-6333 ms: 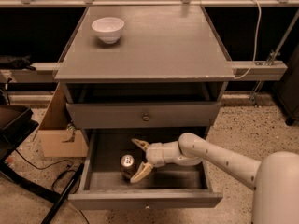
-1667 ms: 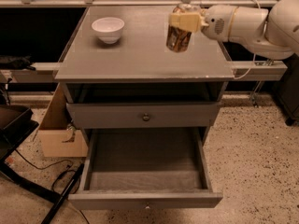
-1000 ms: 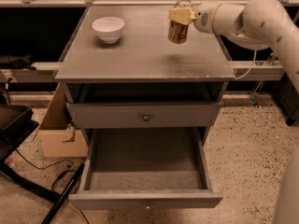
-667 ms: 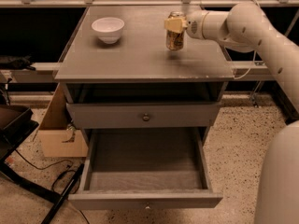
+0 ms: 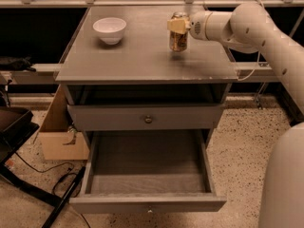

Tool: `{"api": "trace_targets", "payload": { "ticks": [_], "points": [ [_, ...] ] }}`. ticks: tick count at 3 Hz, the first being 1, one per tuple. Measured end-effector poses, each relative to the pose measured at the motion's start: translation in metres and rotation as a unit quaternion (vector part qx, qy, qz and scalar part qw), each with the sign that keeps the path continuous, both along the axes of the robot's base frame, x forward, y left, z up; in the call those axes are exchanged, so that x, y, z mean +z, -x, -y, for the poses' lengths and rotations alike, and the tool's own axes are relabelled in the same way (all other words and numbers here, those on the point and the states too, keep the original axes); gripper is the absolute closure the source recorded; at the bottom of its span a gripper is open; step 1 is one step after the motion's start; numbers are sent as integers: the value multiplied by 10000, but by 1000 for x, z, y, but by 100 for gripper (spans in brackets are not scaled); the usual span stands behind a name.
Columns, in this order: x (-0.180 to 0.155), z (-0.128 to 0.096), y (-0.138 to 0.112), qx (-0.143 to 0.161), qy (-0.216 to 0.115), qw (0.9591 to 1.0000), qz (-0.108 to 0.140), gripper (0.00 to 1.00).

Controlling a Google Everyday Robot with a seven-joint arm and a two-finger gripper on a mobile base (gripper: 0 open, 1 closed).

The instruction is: Pick orange can from middle drawer and place on counter

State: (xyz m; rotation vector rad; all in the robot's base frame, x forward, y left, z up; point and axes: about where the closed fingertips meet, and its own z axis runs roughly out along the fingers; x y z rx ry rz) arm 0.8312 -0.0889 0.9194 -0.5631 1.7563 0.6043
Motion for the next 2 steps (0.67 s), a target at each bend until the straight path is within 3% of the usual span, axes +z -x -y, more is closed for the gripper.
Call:
{"api": "trace_targets", "payload": {
  "ticks": [2],
  "points": [
    [0,0,0,0,0,10000,0,12]
  ]
}}
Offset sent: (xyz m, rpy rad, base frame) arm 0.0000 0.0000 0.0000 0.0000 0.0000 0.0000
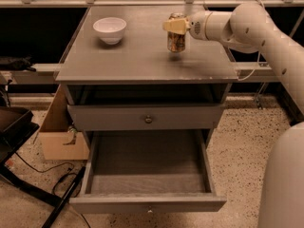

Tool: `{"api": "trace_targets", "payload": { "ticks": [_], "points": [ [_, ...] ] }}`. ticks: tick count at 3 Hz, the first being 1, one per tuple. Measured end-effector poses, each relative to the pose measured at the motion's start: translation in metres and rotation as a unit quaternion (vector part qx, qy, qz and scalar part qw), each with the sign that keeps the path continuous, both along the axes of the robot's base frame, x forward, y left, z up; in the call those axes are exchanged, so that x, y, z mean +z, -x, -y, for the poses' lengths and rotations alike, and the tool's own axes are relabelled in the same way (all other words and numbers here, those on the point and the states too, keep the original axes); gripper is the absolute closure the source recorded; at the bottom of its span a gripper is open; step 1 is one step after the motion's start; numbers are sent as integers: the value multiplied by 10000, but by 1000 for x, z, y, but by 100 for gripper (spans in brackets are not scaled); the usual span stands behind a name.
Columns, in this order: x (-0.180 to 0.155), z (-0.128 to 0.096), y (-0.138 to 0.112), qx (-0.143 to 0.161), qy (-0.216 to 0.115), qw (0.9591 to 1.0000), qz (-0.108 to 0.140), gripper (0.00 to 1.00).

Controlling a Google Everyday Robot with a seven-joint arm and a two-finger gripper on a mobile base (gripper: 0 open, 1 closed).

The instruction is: Pick orange can from middle drawer and place on counter

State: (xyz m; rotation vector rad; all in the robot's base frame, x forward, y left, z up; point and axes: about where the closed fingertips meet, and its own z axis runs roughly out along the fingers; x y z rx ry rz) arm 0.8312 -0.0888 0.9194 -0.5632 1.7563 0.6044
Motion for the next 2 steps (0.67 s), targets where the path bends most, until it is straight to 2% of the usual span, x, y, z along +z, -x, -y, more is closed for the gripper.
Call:
{"api": "trace_targets", "payload": {
  "ticks": [1,2],
  "points": [
    [0,0,0,0,0,10000,0,0],
    [-1,-3,0,32,3,10000,-13,0]
  ]
}}
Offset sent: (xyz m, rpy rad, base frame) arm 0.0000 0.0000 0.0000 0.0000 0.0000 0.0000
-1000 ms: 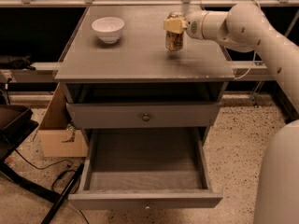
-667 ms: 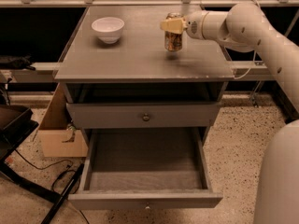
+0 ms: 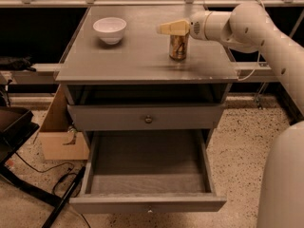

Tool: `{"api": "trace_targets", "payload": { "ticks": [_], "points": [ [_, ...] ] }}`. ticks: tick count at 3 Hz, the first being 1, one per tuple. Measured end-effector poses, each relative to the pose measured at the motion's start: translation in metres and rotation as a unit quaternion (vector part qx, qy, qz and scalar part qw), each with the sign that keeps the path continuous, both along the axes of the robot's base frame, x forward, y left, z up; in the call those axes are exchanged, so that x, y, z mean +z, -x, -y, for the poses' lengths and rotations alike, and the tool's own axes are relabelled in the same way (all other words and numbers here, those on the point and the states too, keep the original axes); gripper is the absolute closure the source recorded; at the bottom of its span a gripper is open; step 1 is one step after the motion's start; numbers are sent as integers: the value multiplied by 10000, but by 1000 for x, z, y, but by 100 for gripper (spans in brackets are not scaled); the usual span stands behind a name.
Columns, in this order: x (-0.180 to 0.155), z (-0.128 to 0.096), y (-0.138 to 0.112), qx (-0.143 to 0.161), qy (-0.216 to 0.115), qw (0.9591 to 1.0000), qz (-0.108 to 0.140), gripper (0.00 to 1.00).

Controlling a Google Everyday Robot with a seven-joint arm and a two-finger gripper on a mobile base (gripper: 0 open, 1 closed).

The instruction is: Pick orange can from middle drawer and place on counter

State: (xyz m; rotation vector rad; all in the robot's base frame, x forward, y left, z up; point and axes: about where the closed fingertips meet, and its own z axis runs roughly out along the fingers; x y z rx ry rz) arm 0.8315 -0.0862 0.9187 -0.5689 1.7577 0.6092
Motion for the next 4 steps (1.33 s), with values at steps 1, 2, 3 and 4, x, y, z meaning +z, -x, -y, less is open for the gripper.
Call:
{"api": "trace_targets", "payload": {
  "ticks": [1,2,3,4],
  "points": [
    [30,2,7,149,140,9997,128,0],
    [81,11,43,442,653,9964,308,0],
    [128,18,90,817,1329,9864,518,0],
    [163,35,143,771,2028,9748,515,0]
  ]
}}
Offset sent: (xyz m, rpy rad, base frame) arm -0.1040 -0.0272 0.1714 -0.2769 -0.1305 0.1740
